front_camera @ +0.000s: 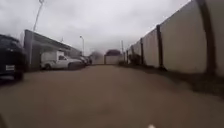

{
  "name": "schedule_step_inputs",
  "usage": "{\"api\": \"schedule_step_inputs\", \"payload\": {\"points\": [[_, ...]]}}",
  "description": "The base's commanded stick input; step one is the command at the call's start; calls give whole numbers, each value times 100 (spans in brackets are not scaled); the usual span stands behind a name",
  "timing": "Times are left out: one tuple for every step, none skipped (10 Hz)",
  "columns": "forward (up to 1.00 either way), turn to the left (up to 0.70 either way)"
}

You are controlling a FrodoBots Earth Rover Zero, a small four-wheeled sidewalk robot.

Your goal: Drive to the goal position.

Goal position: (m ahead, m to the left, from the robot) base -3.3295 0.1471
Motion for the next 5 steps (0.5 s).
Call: {"api": "schedule_step_inputs", "payload": {"points": [[100,0],[100,0],[100,0],[100,0],[100,0]]}}
